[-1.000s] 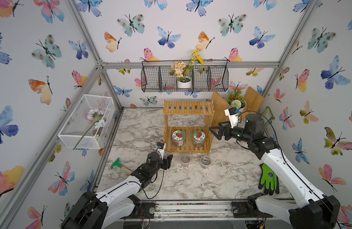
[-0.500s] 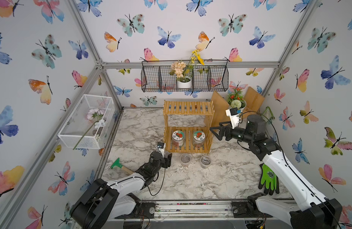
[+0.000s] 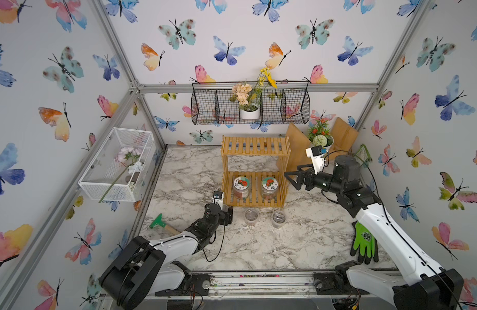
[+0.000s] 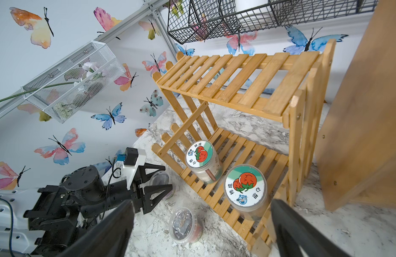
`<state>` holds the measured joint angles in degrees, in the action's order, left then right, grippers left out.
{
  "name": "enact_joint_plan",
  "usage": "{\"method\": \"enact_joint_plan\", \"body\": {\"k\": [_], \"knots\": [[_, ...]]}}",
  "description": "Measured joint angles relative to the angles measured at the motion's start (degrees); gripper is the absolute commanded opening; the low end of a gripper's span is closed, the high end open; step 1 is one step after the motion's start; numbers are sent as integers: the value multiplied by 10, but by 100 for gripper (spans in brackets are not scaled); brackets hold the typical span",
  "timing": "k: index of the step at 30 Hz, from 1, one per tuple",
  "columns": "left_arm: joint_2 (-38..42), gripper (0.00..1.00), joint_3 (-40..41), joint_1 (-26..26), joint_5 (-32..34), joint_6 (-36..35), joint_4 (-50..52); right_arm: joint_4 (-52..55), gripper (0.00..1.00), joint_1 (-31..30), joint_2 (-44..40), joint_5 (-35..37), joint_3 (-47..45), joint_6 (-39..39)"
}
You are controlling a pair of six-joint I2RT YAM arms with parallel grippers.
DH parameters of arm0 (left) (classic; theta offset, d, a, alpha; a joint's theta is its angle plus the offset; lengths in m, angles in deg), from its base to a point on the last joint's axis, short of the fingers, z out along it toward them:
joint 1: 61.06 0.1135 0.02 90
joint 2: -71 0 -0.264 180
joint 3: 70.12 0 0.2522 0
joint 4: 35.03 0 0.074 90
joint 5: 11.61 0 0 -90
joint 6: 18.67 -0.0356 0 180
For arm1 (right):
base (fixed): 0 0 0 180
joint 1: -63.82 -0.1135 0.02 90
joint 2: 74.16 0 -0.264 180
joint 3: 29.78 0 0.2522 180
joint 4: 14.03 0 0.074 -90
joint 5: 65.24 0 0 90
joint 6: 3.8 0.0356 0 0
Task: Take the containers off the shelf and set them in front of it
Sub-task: Place the container at the center of the board.
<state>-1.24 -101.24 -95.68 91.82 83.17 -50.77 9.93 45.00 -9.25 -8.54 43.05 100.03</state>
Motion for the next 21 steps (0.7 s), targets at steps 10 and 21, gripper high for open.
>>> {"method": "enact_joint_plan", "body": {"k": [10, 21], "knots": [[2, 97, -2, 0, 3, 3, 12, 0, 98, 0, 0, 0, 0, 0], [57, 99, -19, 0, 11, 3, 68, 0, 98, 0, 0, 0, -16, -3]]}}
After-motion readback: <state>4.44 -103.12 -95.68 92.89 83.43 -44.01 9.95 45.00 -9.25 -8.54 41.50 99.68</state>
